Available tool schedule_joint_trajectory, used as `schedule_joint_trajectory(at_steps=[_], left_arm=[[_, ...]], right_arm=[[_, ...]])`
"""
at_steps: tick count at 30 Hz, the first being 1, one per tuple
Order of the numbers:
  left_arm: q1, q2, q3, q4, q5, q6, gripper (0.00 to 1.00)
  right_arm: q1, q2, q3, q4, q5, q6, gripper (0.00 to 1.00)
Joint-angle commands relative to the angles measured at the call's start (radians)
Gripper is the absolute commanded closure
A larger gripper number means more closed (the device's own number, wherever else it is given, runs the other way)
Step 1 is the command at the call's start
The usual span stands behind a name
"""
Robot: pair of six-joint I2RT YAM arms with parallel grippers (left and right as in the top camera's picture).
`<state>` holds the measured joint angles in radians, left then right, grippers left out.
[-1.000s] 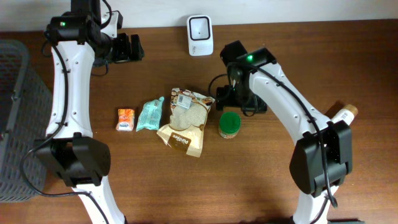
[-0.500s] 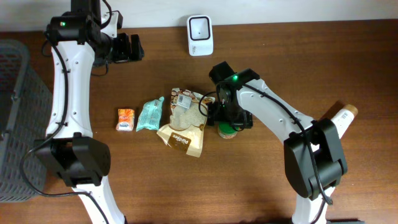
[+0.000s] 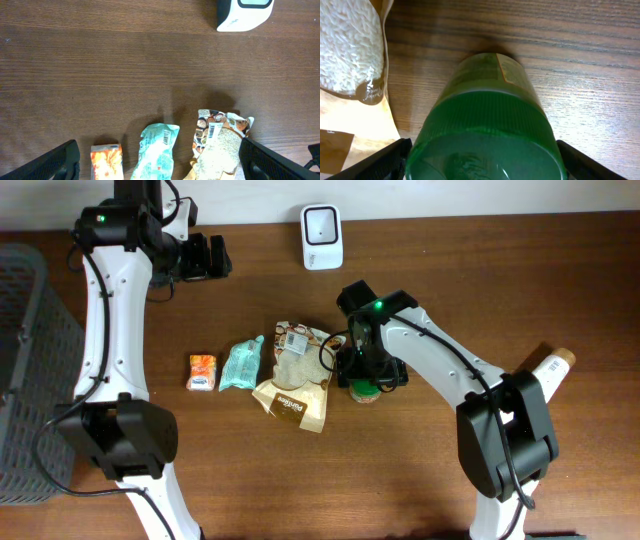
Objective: Scan the item barcode
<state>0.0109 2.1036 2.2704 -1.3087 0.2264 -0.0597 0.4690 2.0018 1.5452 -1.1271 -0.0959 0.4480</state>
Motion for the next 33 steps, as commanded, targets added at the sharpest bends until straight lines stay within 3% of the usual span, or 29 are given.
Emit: schedule_joint_trajectory(at_steps=[1, 9, 12, 19, 22, 24, 28, 31, 33], left_arm=[[-0.001, -0.026, 0.012, 0.000, -0.006, 0.008, 0.01], [-0.001, -0.026, 0.012, 0.000, -0.006, 0.008, 0.01], [-0.001, -0.026, 0.012, 0.000, -0.006, 0.008, 0.01], [-0.001, -0.026, 0.012, 0.000, -0.006, 0.008, 0.01], [-0.001, -0.026, 0.012, 0.000, -0.006, 0.008, 0.01], [-0.001, -0.026, 0.012, 0.000, -0.006, 0.008, 0.01], [-0.001, -0.026, 0.012, 0.000, -0.006, 0.008, 0.01], [-0.001, -0.026, 0.012, 0.000, -0.006, 0.008, 0.01], [-0.001, -0.026, 0.012, 0.000, -0.006, 0.008, 0.01]], right_arm=[[-0.005, -0.013, -0.008, -0.013, 0.002, -0.026, 0.15], [-0.006, -0.013, -0.003, -0.019, 0.002, -0.088, 0.16], [-0.016, -0.013, 0.050, -0.063, 0.004, -0.220, 0.27], [-0.026, -0.013, 0.122, -0.158, 0.142, -0.519, 0.23], [-0.026, -0.013, 0.120, -0.133, 0.038, -0.483, 0.19], [-0.026, -0.013, 0.099, -0.087, 0.035, -0.335, 0.08], [-0.026, -0.013, 0.048, -0.012, 0.037, -0.146, 0.06], [-0.026, -0.013, 0.029, -0.006, 0.037, -0.117, 0.10], [-0.026, -0.013, 0.028, -0.008, 0.040, -0.117, 0.23]])
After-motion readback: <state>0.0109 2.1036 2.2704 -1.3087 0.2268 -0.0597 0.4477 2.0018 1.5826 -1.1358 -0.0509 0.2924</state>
